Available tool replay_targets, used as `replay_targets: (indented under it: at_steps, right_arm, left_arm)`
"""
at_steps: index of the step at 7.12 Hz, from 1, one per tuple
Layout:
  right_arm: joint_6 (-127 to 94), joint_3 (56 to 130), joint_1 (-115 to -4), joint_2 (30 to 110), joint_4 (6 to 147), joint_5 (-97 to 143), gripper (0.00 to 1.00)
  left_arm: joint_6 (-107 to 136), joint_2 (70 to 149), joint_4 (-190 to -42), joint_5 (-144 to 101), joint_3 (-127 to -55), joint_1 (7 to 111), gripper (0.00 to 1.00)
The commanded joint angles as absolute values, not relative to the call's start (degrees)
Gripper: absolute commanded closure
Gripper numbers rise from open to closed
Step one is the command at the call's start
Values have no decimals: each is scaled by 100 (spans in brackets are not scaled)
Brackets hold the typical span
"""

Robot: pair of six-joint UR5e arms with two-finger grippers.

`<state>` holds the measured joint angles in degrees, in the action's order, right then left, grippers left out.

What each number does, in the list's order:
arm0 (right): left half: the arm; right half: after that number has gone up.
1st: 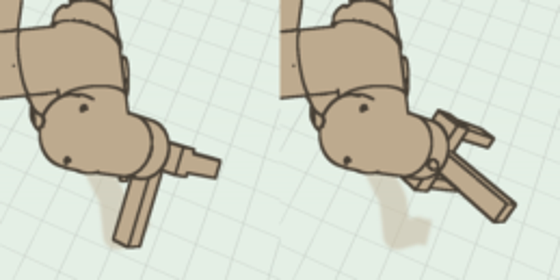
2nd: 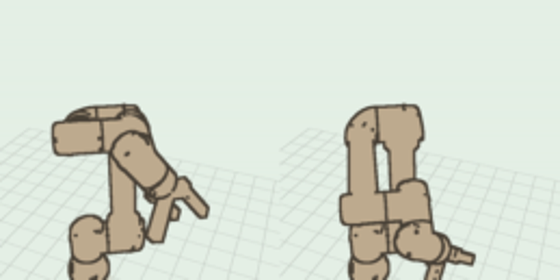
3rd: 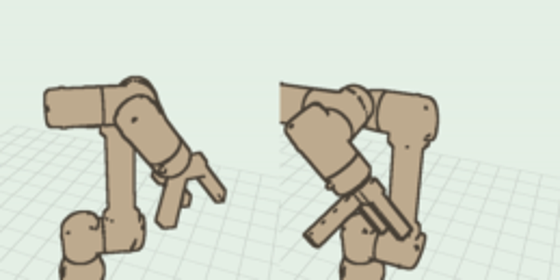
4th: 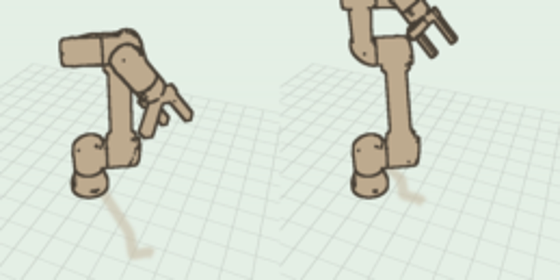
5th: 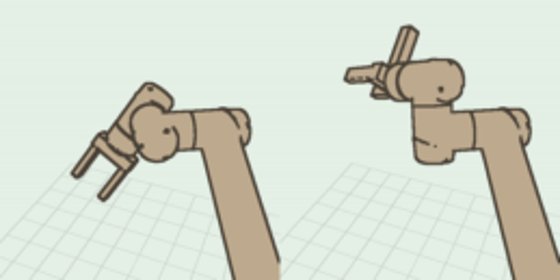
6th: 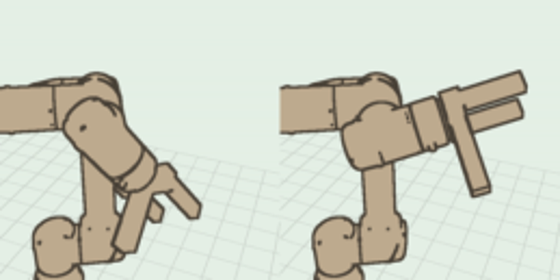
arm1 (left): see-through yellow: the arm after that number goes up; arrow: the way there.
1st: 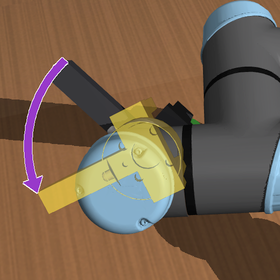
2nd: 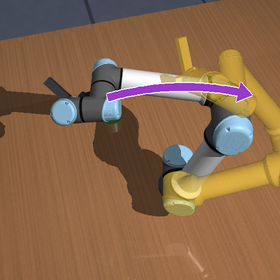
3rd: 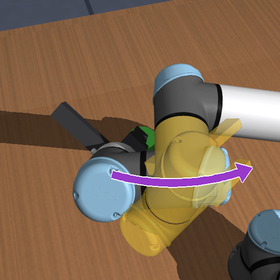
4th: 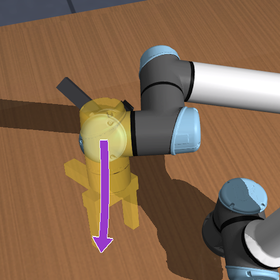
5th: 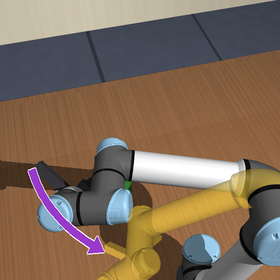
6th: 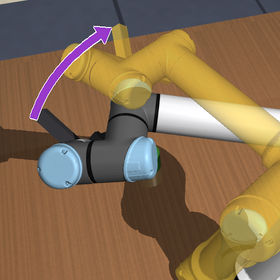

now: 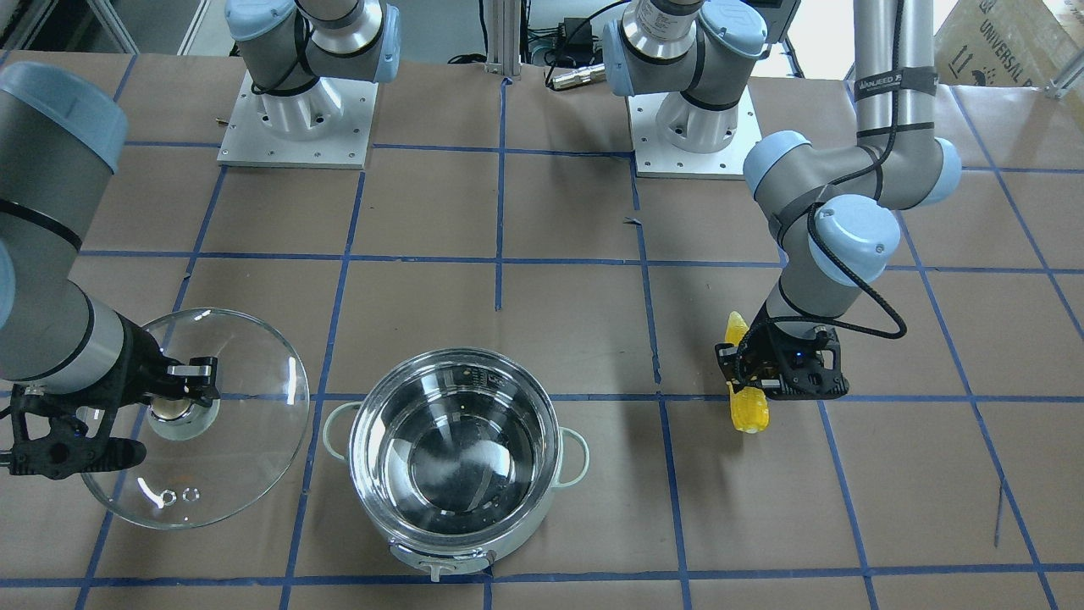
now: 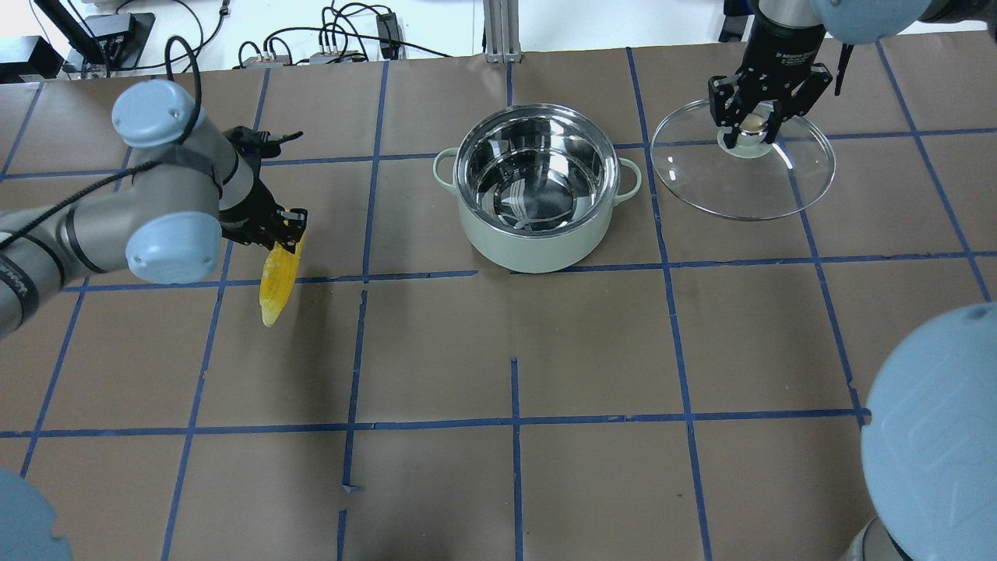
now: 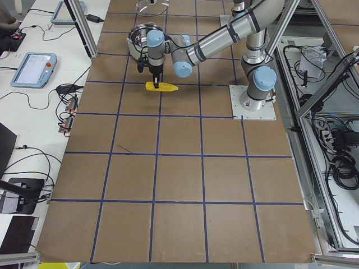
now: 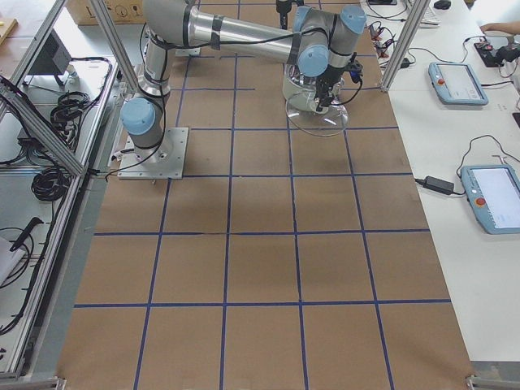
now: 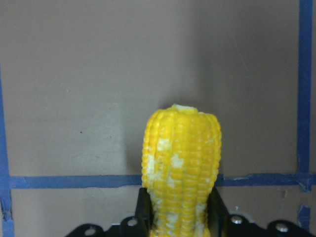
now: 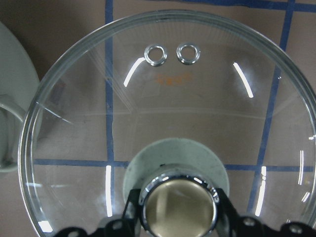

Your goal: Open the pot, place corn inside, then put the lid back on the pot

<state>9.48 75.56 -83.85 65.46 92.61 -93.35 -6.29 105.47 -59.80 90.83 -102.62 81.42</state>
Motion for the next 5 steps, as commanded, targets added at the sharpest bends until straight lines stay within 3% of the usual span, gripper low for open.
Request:
replay_targets:
  at_steps: [1,5]
  right_arm:
    - [967,7620,-8376,6548,9334,-9334,89]
    - [967,7629,-8376,6557,9334,-9334,89]
  left_arm:
    - [468,10616,-7632,9350,-8621,8855,96]
    - [2362,12257,-8552,9299,-6025,10385,97]
